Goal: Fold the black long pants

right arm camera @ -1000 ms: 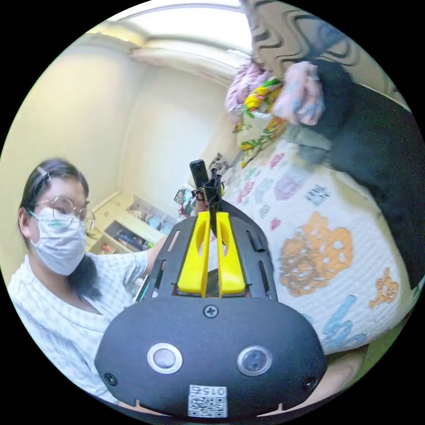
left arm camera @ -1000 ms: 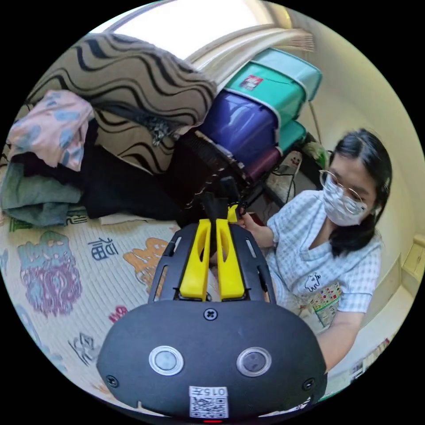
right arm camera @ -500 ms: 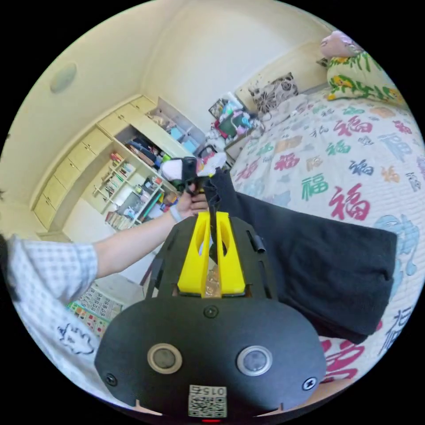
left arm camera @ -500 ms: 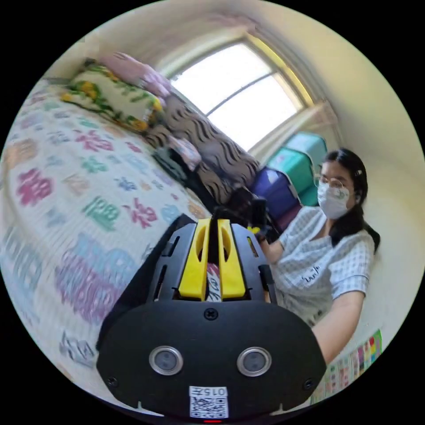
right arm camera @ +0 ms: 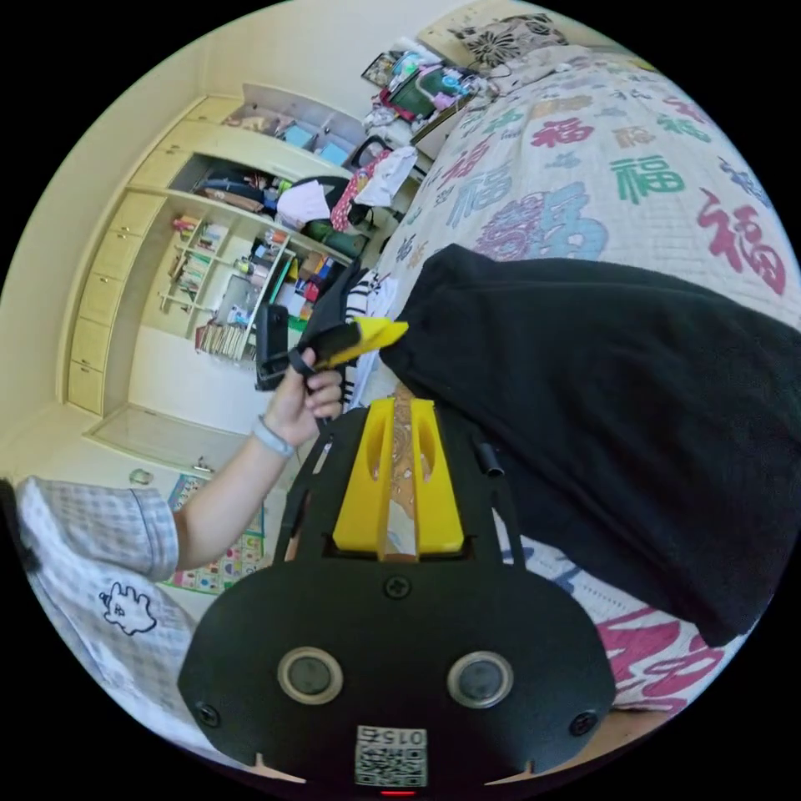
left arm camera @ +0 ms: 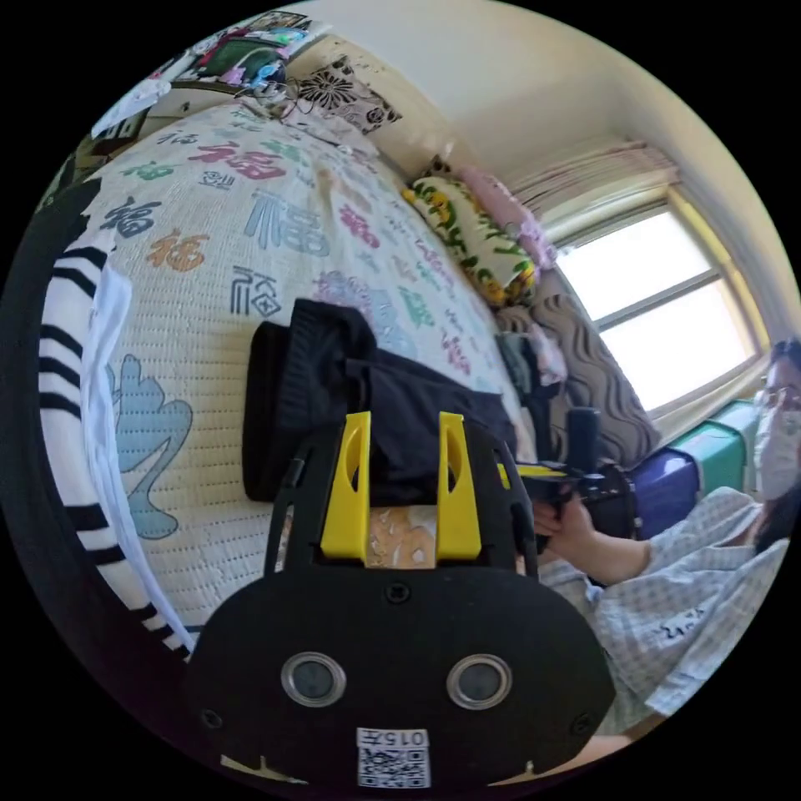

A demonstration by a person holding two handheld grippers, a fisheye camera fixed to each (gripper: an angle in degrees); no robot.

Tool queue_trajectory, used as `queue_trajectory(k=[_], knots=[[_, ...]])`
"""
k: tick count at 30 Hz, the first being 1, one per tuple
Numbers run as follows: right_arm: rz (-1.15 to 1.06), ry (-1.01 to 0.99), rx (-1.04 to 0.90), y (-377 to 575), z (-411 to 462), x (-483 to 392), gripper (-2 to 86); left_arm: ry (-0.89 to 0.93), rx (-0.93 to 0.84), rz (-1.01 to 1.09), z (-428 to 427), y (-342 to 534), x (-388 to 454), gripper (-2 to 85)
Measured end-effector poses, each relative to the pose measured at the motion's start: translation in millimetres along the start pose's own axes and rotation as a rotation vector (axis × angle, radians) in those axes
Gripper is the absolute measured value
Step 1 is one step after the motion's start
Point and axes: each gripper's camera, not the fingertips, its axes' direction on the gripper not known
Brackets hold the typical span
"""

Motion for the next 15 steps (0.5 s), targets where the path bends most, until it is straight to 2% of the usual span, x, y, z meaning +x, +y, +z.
queue_trajectory(k=[3, 7, 9, 12, 15], knots=[[0.002, 0.055, 0.037, -4.1, -12.9, 25.0, 4.7, -0.13, 0.003, -0.019, 2.0, -12.7, 11.4, 12.3], [-0.05, 0.214, -0.016, -29.5, -5.1, 44.3, 6.9, -0.134, -0.055, 0.005, 3.6, -30.7, 26.3, 8.8], [-0.072, 0.276, -0.136, -52.2, 15.7, 59.9, 7.2, -0.139, -0.065, 0.023, -3.6, -39.2, 34.3, 3.1], [-0.094, 0.349, -0.255, -68.2, 41.2, 73.5, 3.5, -0.073, -0.016, 0.027, -25.5, -51.0, 42.1, 0.7], [-0.113, 0.359, -0.222, -81.0, 40.3, 70.7, 0.9, -0.107, -0.003, 0.066, -48.7, -65.5, 53.4, 0.3]])
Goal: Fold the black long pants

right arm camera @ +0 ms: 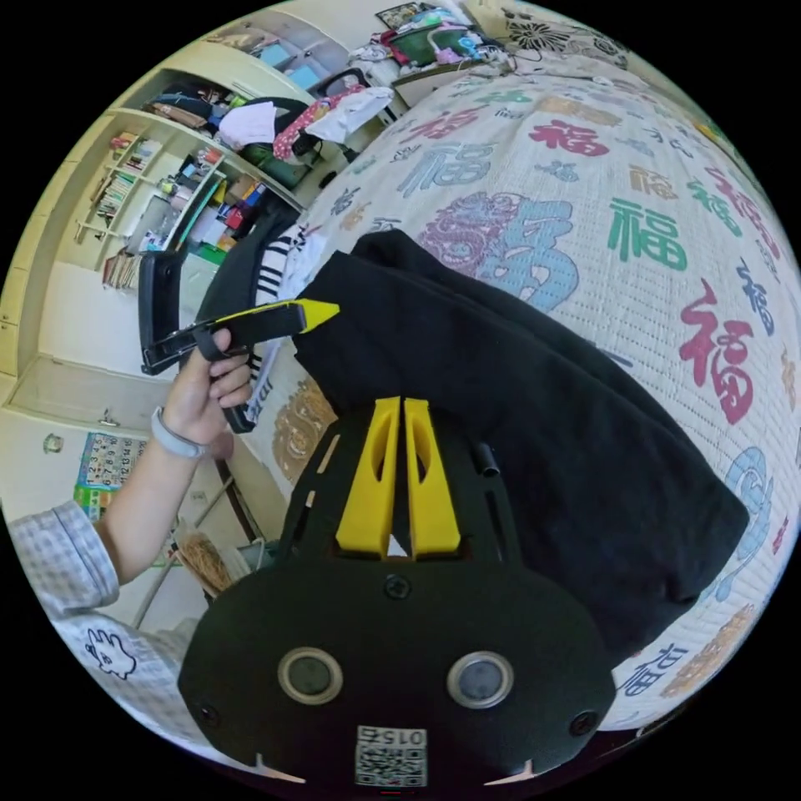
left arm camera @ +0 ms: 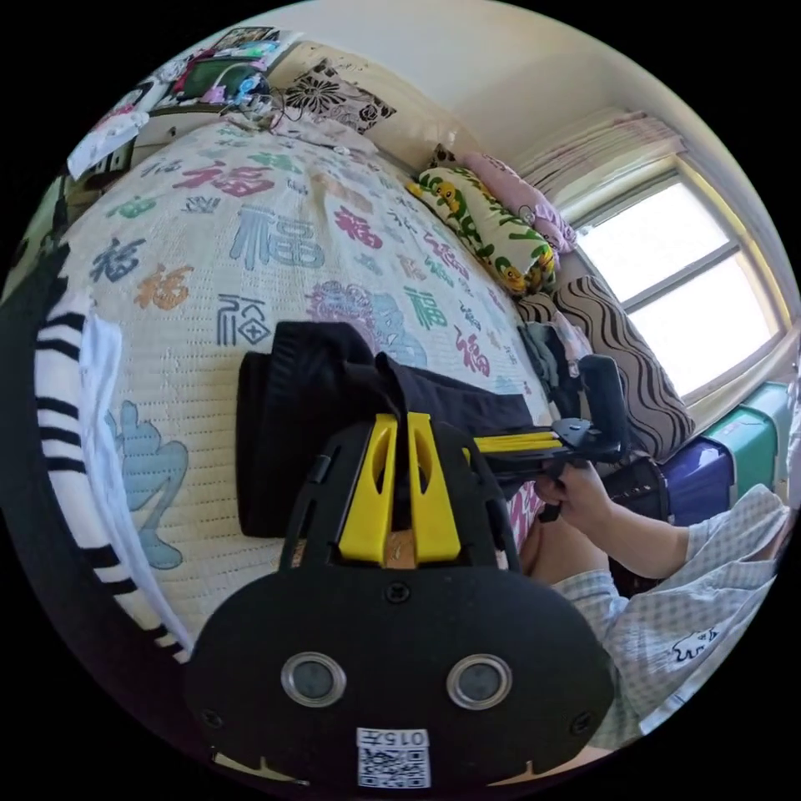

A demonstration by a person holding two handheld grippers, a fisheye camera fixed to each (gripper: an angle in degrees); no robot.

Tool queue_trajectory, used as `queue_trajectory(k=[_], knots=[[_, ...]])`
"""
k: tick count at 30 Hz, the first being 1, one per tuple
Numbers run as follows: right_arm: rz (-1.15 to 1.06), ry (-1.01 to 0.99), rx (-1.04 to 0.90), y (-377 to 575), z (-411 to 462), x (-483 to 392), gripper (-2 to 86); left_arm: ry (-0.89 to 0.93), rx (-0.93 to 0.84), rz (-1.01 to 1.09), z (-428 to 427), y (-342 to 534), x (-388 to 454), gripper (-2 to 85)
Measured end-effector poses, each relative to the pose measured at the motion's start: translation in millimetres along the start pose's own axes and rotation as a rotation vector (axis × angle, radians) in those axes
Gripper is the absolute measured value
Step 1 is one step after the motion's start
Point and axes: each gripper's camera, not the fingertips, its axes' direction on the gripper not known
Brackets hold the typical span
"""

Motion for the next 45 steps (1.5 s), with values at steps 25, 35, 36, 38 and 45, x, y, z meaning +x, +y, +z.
queue_trajectory(k=[25, 35, 36, 38, 45], knots=[[0.529, -0.357, -0.02, 89.7, -218.0, 327.4, 7.8, -0.013, -0.064, -0.245, 10.3, 3.7, -47.4, 12.1], [0.43, -0.236, 0.019, 114.2, -375.5, 363.8, 4.9, 0.253, -0.177, -0.184, 60.3, 40.2, 31.2, 6.3], [0.453, -0.221, -0.004, 120.0, -382.7, 375.4, 5.3, 0.199, -0.271, -0.169, 82.0, 50.1, 40.8, 7.2], [0.498, -0.229, -0.029, 133.1, -388.3, 391.4, 5.9, 0.051, -0.383, -0.189, 108.7, 64.5, 43.9, 10.2], [0.509, -0.373, 0.164, 203.4, -430.4, 412.4, 8.6, -0.129, -0.175, 0.048, 115.1, 32.4, 106.8, 14.0]])
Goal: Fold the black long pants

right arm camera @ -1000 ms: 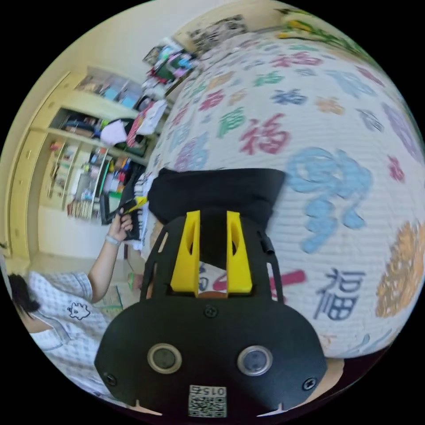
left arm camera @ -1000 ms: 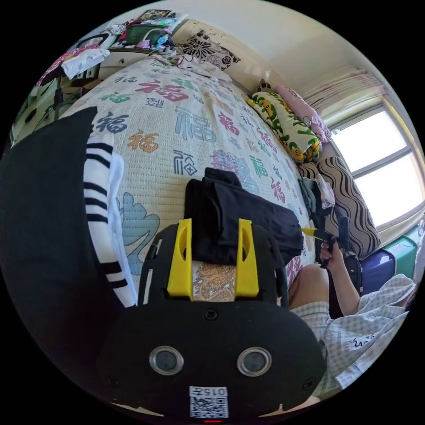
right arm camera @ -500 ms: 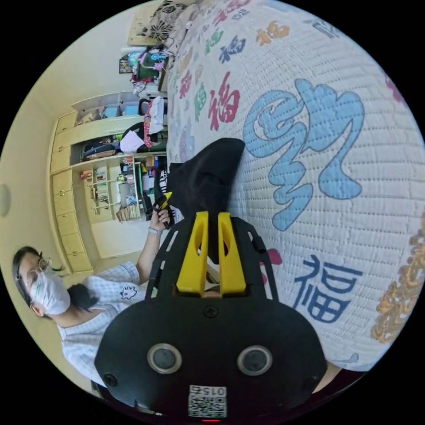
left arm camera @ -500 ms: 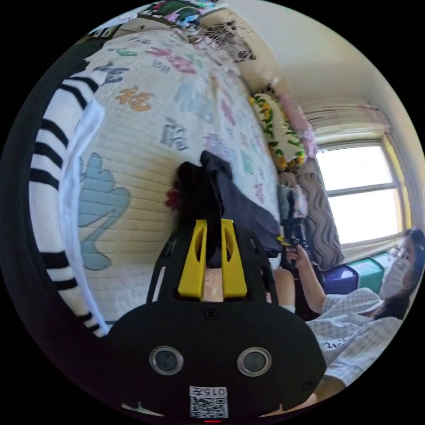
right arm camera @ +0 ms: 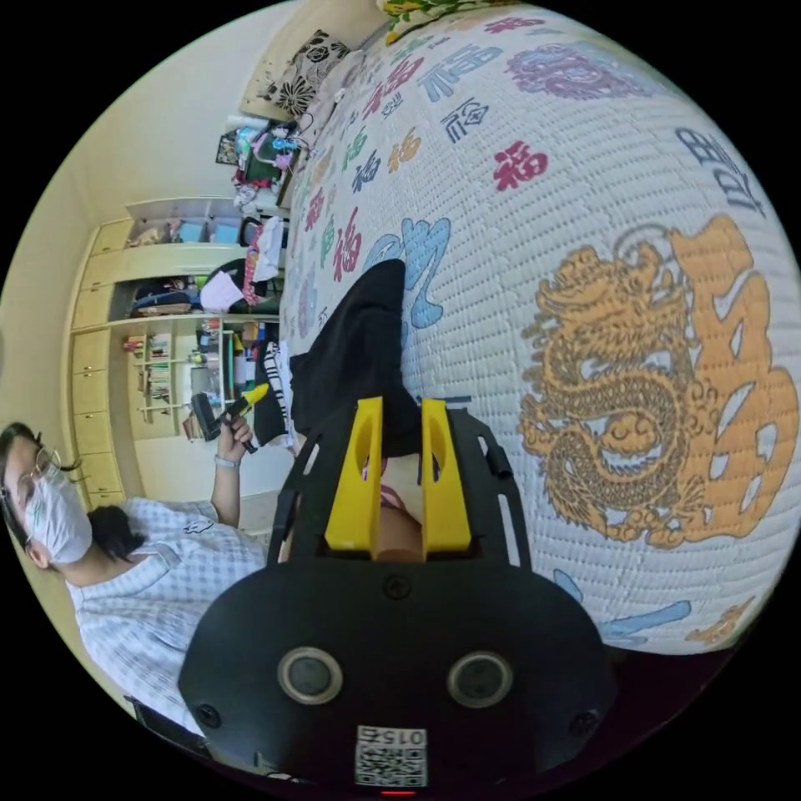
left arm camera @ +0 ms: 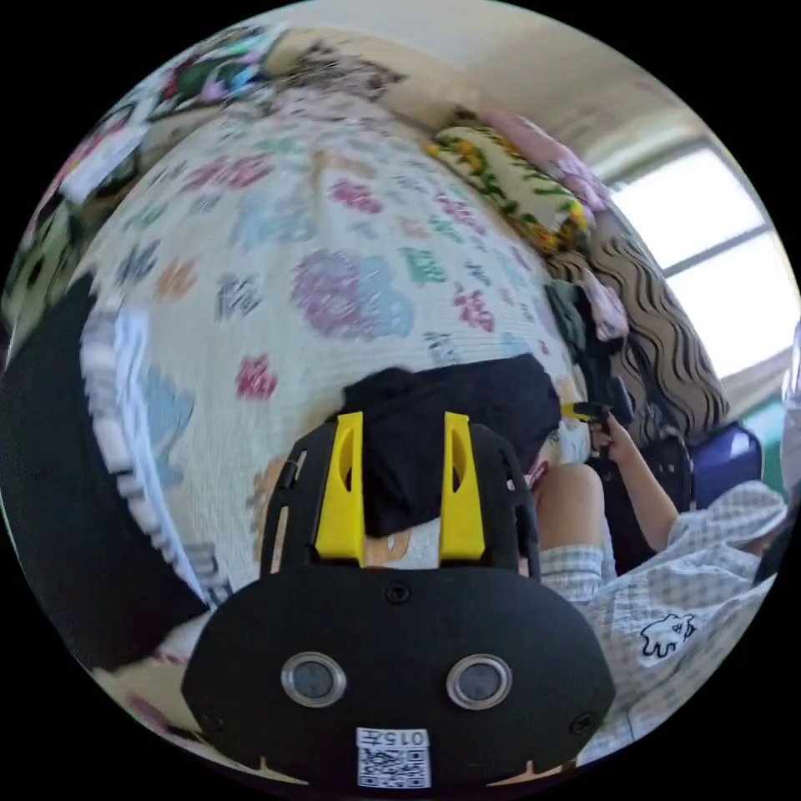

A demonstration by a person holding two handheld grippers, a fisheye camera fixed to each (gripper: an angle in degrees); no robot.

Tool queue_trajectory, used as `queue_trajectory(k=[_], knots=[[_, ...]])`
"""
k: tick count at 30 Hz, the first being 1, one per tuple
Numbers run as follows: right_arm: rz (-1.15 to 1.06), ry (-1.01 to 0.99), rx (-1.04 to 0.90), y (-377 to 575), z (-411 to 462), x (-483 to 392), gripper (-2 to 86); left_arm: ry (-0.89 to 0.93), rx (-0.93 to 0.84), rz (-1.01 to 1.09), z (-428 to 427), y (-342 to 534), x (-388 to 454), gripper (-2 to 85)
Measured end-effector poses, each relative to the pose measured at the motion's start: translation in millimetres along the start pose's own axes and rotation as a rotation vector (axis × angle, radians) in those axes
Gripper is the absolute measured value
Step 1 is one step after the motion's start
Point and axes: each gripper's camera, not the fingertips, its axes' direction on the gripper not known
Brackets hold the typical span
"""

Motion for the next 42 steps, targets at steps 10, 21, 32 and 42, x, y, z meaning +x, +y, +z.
queue_trajectory(k=[10, 21, 32, 42], knots=[[-0.054, -0.09, -0.011, 0.2, -25.2, -8.8, 8.8, 0.385, -0.366, 0.455, 250.1, -146.6, 165.5, 14.1], [-0.102, -0.077, -0.017, 9.0, -50.4, -18.3, 4.3, 0.453, -0.564, 0.427, 396.4, -142.2, 214.0, -0.3], [-0.03, -0.092, 0.106, 21.5, -71.5, -0.8, 6.0, 0.465, -0.427, 0.346, 429.4, -115.8, 218.4, 1.9], [-0.079, -0.146, 0.133, 51.1, -58.2, 11.9, 11.0, 0.317, -0.62, 1.103, 417.4, -81.0, 336.6, 12.4]])
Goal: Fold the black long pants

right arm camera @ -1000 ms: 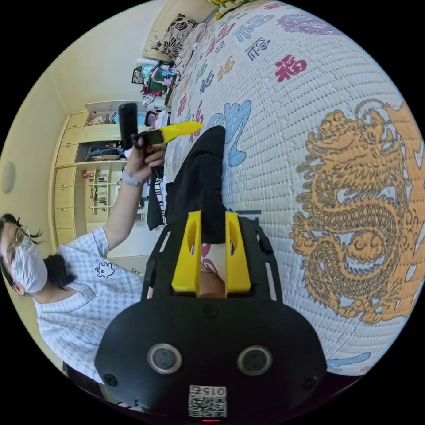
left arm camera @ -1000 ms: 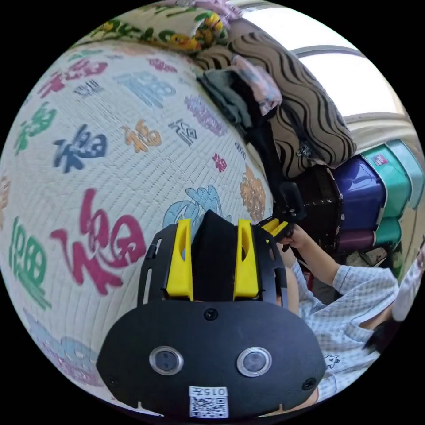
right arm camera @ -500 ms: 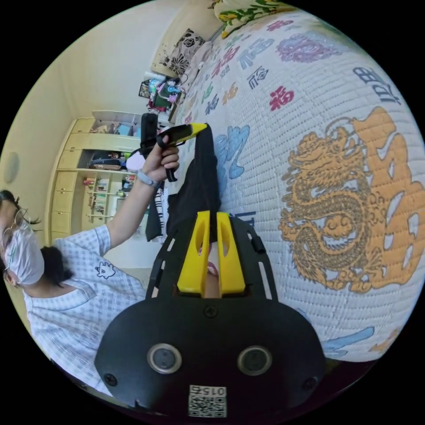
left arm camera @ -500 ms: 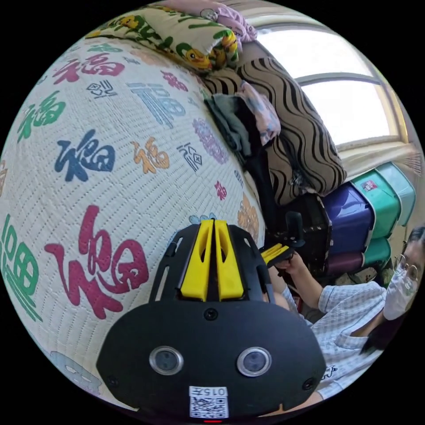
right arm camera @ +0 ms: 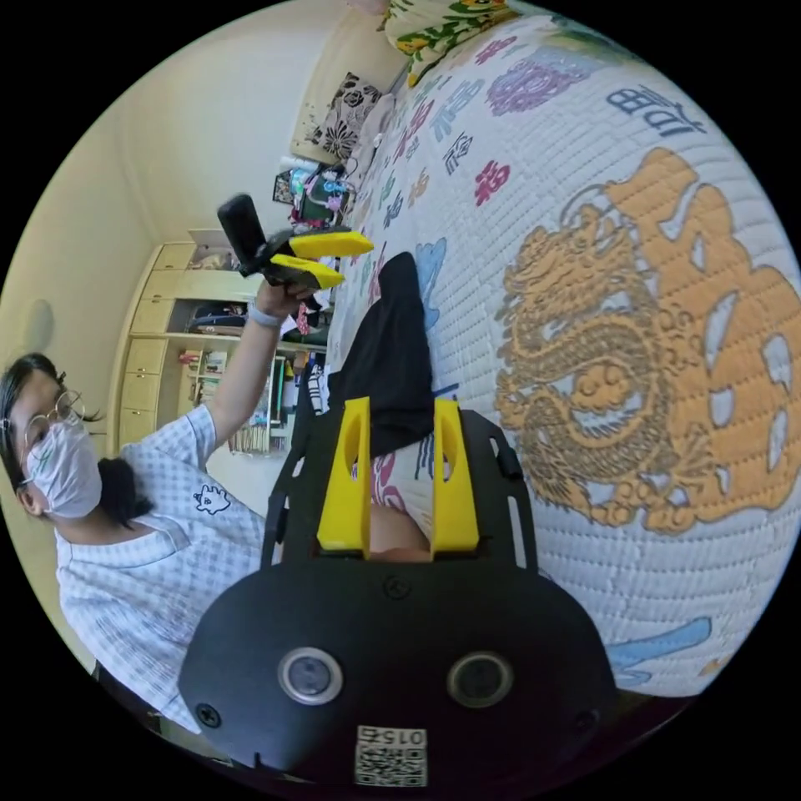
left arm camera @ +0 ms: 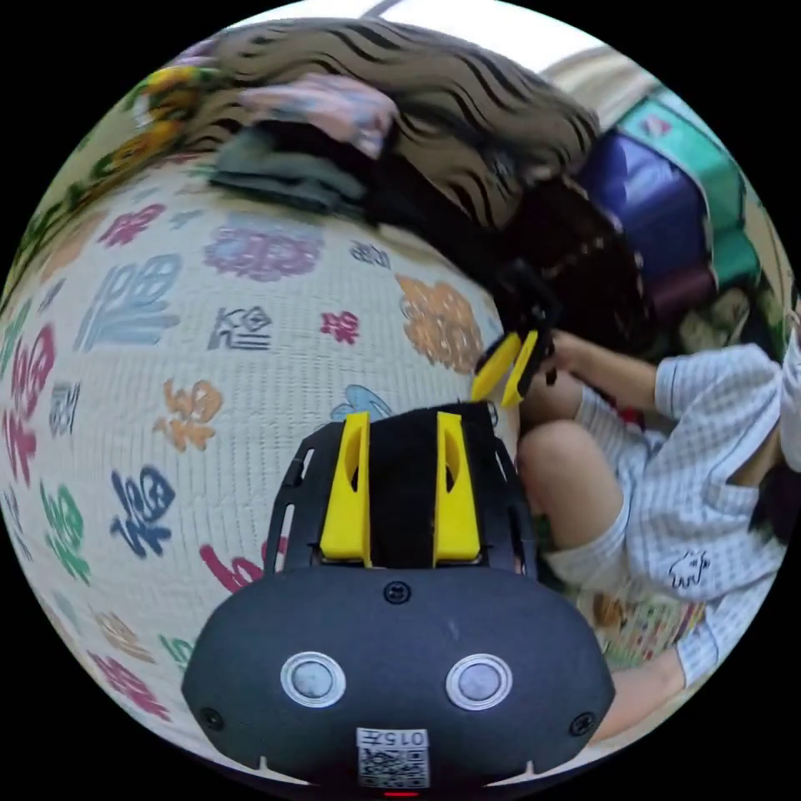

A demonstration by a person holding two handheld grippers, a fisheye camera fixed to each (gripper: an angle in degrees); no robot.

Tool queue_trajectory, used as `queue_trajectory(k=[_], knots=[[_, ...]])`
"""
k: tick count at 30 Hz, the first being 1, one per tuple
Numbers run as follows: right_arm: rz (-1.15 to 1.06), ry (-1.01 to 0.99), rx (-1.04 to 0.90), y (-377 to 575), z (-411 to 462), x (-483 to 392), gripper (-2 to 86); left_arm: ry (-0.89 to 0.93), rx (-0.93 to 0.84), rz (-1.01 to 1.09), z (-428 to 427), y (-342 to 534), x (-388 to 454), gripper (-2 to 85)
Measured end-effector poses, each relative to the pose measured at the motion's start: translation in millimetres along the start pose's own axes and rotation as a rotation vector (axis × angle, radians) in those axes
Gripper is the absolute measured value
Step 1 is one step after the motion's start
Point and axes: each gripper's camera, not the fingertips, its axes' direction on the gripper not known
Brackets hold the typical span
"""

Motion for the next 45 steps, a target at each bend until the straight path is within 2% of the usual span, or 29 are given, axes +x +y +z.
queue_trajectory(k=[3, 5, 9, 11, 13, 16, 19, 21, 23, 27, 31, 33, 36, 37, 39, 40, 42, 44, 45], knots=[[-0.019, 0.06, -0.036, -5.3, 27.1, -3.2, 10.4, -0.083, -0.271, 0.221, 33.9, -35.5, 31.7, 13.4], [0.0, 0.101, -0.051, -6.2, 37.1, 0.3, 8.9, -0.093, -0.378, 0.289, 50.9, -52.8, 43.5, 13.3], [0.014, 0.133, -0.054, 5.1, 48.1, 7.2, 5.6, -0.091, -0.632, 0.321, 87.0, -71.8, 56.0, 9.4], [-0.004, 0.152, -0.043, 12.8, 51.6, 1.8, 5.2, -0.033, -0.65, 0.335, 81.3, -71.6, 63.3, 6.1], [-0.037, 0.188, -0.032, 21.0, 56.3, -9.7, 5.0, -0.019, -0.602, 0.323, 63.4, -64.9, 71.6, 4.8], [-0.139, 0.191, 0.005, 36.9, 63.8, -45.6, 4.7, -0.072, -0.424, 0.355, 4.2, -33.7, 100.4, 4.0], [-0.27, 0.036, 0.03, 53.4, 84.3, -93.0, 4.7, -0.126, -0.199, 0.351, -72.9, 25.8, 138.5, 3.6], [-0.36, -0.087, -0.015, 63.4, 124.2, -125.3, 4.8, -0.15, -0.038, 0.307, -129.0, 89.5, 169.8, 3.4], [-0.398, -0.152, -0.058, 70.1, 165.1, -142.5, 4.8, -0.175, 0.043, 0.249, -158.8, 141.4, 192.0, 3.2], [-0.392, -0.206, -0.2, 84.2, 287.2, -152.0, 4.7, -0.231, 0.08, -0.003, -187.1, 257.9, 226.9, 3.3], [-0.34, -0.117, -0.317, 98.3, 392.4, -131.1, 4.7, -0.258, 0.145, -0.303, -182.3, 347.6, 235.6, 3.5], [-0.288, 0.001, -0.443, 108.8, 451.5, -107.4, 4.9, -0.221, 0.159, -0.519, -170.4, 397.2, 236.2, 2.6], [-0.281, 0.038, -0.527, 126.0, 484.0, -91.2, 5.1, -0.224, 0.247, -0.766, -176.1, 442.4, 250.4, 2.3], [-0.29, 0.033, -0.523, 129.2, 484.4, -91.1, 5.1, -0.228, 0.286, -0.802, -180.8, 448.4, 255.7, 2.5], [-0.351, 0.007, -0.509, 140.6, 477.6, -97.9, 5.3, -0.186, 0.509, -0.837, -203.1, 460.9, 282.1, 4.6], [-0.373, 0.005, -0.497, 143.3, 473.4, -100.7, 5.2, -0.169, 0.556, -0.837, -208.6, 461.7, 288.1, 5.2], [-0.456, 0.106, -0.416, 149.5, 456.0, -105.7, 4.5, -0.125, 0.682, -0.818, -226.1, 460.8, 306.9, 6.5], [-0.469, 0.269, -0.356, 146.9, 452.1, -96.5, 2.1, -0.141, 0.66, -0.842, -232.4, 460.5, 310.4, 6.5], [-0.46, 0.37, -0.357, 142.9, 458.5, -82.8, 1.1, -0.181, 0.591, -0.886, -232.6, 462.7, 308.0, 5.7]])
